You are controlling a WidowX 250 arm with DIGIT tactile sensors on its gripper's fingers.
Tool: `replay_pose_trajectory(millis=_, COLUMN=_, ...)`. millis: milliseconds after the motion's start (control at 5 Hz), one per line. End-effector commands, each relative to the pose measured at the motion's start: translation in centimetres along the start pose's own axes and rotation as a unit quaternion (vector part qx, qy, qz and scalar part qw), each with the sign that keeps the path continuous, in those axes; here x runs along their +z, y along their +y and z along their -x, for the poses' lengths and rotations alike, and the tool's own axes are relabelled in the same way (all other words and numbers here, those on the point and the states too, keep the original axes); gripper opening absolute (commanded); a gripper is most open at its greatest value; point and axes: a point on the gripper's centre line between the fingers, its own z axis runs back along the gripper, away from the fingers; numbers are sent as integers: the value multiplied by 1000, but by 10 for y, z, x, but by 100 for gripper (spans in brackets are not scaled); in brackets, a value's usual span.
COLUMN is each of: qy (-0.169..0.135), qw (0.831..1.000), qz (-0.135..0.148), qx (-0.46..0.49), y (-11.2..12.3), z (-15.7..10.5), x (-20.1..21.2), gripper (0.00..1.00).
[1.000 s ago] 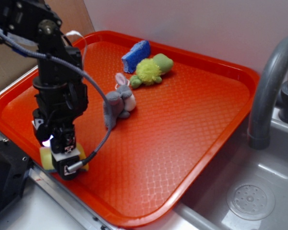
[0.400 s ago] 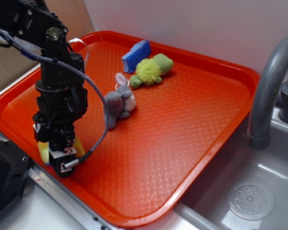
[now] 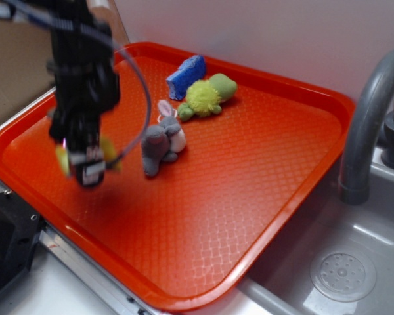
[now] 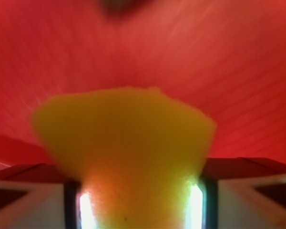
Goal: Grab the green sponge.
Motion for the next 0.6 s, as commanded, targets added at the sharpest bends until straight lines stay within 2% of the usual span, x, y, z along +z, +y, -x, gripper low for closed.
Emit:
replay_pose_trajectory(millis=0, qy=-135, qw=990, qz=15, qx=21, y=15, z=9, x=99, gripper=0)
replay_pose_trajectory(millis=200, qy=-209, qw=978, qz=23, qx=14, y=21, z=27, x=145, gripper=0)
replay_pose_trajectory(millis=400, qy=-228, qw=974, qz=18, qx=6, y=28, z=29, x=160, gripper=0)
